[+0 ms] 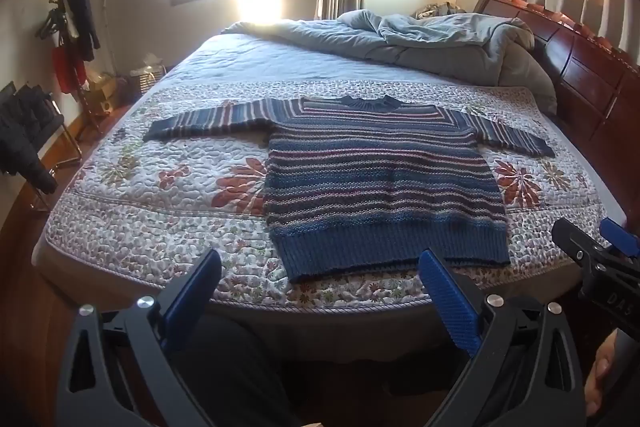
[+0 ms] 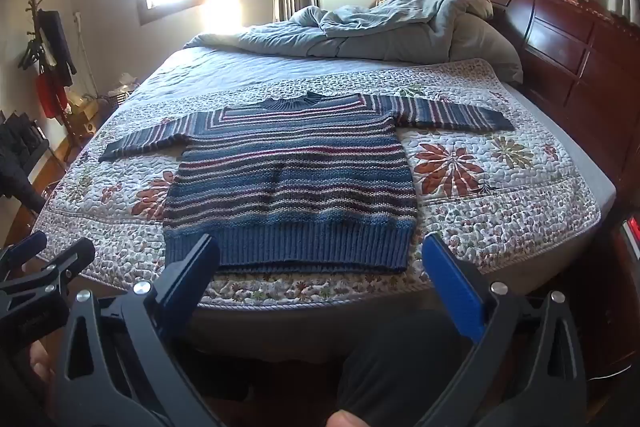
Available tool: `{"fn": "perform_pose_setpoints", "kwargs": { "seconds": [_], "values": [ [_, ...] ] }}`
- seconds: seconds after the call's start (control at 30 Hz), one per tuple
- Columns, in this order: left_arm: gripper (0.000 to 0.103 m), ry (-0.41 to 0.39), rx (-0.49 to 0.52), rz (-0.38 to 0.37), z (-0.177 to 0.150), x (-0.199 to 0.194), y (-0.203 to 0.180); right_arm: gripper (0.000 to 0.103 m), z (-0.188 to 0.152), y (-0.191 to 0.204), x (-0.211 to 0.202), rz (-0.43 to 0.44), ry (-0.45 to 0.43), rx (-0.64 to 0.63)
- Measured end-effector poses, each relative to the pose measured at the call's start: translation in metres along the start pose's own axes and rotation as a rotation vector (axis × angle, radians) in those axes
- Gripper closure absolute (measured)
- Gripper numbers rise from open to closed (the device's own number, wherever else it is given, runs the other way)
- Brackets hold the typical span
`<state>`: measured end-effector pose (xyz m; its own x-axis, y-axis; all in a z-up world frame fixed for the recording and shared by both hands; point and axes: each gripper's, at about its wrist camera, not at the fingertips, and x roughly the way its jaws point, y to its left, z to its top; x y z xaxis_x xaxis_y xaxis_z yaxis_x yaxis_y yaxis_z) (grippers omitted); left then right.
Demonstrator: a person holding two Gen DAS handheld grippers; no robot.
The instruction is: Fold small clothes
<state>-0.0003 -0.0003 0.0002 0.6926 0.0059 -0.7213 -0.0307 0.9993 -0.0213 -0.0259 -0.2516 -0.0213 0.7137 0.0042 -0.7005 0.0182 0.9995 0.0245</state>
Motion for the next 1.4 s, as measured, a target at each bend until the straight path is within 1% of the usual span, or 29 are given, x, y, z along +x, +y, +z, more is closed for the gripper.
{"fn": "perform_pose_setpoints", "kwargs": {
  "seconds": [0.23, 0.27, 0.47, 0.5, 1.4],
  "values": [
    [0.004, 0.006, 0.005, -0.001, -0.0005, 0.0017, -0.0034, 0.002, -0.0007, 0.0008, 0.0022, -0.001, 0.000, -0.001],
    [0.004, -0.003, -0.003, -0.005, -0.0006, 0.0008, 0.0031, 0.002, -0.0008, 0.0008, 0.0027, 0.000, 0.000, -0.001],
    [0.004, -0.002, -0.002, -0.003, -0.0023, 0.0004, 0.0025, 0.002, 0.0052, 0.0045, -0.0018, -0.001, -0.003, -0.007],
    [0.004, -0.002, -0.001, -0.003, -0.0026, 0.0001, 0.0020, 0.002, 0.0019, 0.0050, 0.0006, -0.003, -0.004, -0.007],
    [0.004, -0.011, -0.010, -0.001, 0.0062, -0.0046, 0.0011, 0.002, 0.0051, 0.0034, -0.0034, -0.005, -0.014, -0.013]
  ]
}}
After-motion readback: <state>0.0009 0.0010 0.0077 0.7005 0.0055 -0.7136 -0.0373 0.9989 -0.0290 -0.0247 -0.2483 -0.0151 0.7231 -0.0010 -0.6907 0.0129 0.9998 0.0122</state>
